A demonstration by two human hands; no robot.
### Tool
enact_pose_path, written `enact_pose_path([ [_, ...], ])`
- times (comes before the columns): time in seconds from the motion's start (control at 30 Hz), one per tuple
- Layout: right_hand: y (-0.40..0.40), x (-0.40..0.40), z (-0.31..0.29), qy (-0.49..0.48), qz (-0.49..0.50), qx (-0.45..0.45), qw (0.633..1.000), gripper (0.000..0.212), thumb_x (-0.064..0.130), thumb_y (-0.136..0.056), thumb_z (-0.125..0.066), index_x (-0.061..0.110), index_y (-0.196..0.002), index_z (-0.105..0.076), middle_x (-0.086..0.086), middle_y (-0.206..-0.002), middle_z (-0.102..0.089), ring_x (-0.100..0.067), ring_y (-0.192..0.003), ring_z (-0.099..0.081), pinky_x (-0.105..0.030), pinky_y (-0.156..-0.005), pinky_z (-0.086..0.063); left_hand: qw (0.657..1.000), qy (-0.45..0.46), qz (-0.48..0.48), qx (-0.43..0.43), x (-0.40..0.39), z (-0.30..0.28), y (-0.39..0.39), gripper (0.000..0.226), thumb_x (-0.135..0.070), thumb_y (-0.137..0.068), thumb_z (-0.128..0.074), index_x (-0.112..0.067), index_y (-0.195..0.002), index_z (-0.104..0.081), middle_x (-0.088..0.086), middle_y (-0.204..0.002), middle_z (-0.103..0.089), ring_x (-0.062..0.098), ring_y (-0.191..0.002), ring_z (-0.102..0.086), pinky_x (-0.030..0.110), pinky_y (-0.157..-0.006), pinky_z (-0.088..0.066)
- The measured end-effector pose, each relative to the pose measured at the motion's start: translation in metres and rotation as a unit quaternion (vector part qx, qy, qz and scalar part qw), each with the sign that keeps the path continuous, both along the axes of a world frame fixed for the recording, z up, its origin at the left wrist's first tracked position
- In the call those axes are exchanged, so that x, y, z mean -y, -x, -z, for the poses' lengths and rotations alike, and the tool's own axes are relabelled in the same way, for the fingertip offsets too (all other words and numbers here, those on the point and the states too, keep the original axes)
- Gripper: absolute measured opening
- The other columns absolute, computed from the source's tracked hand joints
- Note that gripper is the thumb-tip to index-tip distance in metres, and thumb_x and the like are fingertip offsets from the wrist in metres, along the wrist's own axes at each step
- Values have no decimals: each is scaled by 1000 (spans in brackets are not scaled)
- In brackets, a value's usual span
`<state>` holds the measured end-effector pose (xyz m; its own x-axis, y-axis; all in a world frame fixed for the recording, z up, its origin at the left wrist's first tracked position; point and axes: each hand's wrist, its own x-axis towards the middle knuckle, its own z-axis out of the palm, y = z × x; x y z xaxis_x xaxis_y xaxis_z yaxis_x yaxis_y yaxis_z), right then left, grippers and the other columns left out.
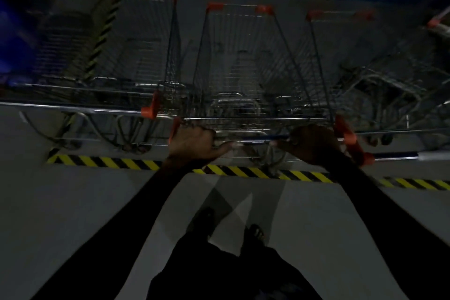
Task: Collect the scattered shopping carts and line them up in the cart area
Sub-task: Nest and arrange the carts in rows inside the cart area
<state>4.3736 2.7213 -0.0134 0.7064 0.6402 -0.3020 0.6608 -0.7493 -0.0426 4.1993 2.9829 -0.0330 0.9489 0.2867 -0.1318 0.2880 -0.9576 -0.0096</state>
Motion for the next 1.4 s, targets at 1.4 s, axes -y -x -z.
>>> enact_pose_path([
  [1.4, -15, -16, 22, -114, 39, 72, 990, 85, 109, -66, -18, 31, -52, -49, 7, -56, -55, -22, -68, -67, -43, -76, -58, 999, -14, 37, 19, -34, -2, -39, 98, -103, -80, -14, -22, -69, -69, -6, -64, -66, 13, -69, -68, 36, -90, -50],
])
